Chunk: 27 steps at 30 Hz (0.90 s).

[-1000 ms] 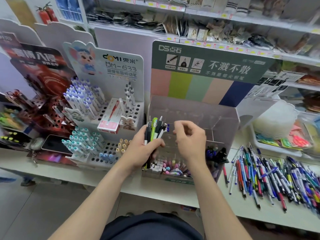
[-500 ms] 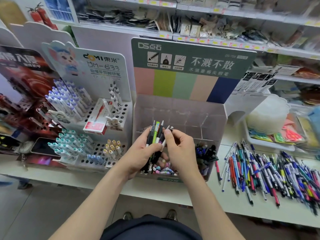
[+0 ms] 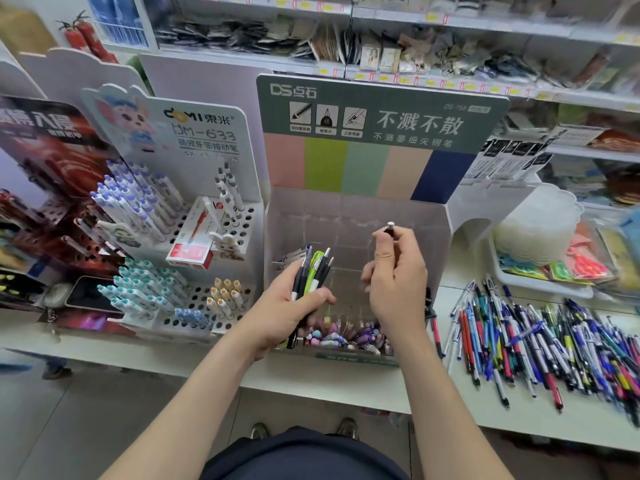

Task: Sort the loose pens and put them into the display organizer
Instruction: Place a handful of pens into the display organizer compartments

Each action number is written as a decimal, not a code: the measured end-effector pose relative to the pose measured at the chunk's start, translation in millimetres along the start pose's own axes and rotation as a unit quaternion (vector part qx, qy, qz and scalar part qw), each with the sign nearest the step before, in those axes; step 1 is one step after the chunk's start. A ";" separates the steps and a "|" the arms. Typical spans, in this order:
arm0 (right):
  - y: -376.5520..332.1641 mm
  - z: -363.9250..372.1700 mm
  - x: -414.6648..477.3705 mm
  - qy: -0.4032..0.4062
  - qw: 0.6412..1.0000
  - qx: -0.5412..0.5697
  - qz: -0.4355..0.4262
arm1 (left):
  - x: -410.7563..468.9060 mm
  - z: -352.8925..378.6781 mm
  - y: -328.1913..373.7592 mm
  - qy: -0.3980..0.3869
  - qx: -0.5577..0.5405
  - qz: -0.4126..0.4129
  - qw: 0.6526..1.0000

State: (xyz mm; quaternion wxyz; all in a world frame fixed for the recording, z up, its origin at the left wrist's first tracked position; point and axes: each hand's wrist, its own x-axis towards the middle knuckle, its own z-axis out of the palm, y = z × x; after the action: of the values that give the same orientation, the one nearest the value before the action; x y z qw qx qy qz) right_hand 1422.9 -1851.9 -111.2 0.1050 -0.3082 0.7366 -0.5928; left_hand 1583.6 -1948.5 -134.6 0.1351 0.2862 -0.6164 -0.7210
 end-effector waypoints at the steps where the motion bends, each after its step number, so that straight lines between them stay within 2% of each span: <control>1: -0.4 1.1 -0.2 -0.035 0.999 -0.011 0.018 | -0.3 -0.1 0.8 -0.006 0.024 0.006 1.000; 4: -0.5 5.4 -6.8 -0.133 0.987 0.016 0.084 | -2.2 0.9 4.7 -0.028 0.075 0.026 0.996; 6: 1.6 7.8 -10.9 -0.147 0.979 0.072 0.123 | -3.7 1.5 6.7 -0.033 0.084 0.037 0.995; 10: 3.0 11.4 -11.2 -0.026 0.965 0.163 0.206 | -5.0 0.7 7.6 -0.023 0.064 0.028 0.997; 14: -3.9 10.0 -5.8 0.054 0.947 0.252 0.192 | -7.8 -2.2 6.3 0.006 0.049 0.025 0.998; 16: -7.4 9.8 -2.8 0.065 0.934 0.306 0.174 | -8.5 -0.3 6.2 0.047 0.006 0.024 0.999; 18: -8.4 11.1 -3.9 0.030 0.929 0.329 0.164 | -7.3 0.2 7.0 0.099 -0.052 0.025 0.993; 20: -3.7 7.6 -7.3 -0.019 0.953 0.258 0.158 | -6.3 -3.7 10.2 0.141 -0.094 0.030 0.985; 23: 10.7 -5.2 -11.6 -0.106 0.988 0.043 0.102 | -6.7 -14.9 15.0 0.142 -0.121 0.047 0.981; 27: 17.1 -1.7 -21.9 -0.239 0.963 -0.126 -0.004 | -6.3 -14.1 16.8 0.122 -0.025 0.054 0.991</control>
State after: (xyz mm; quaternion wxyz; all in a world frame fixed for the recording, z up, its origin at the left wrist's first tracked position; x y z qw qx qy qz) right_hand 1433.6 -1836.0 -131.5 0.2357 -0.4548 0.7573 -0.4051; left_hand 1594.1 -1959.9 -117.9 0.2548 0.3348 -0.5915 -0.6878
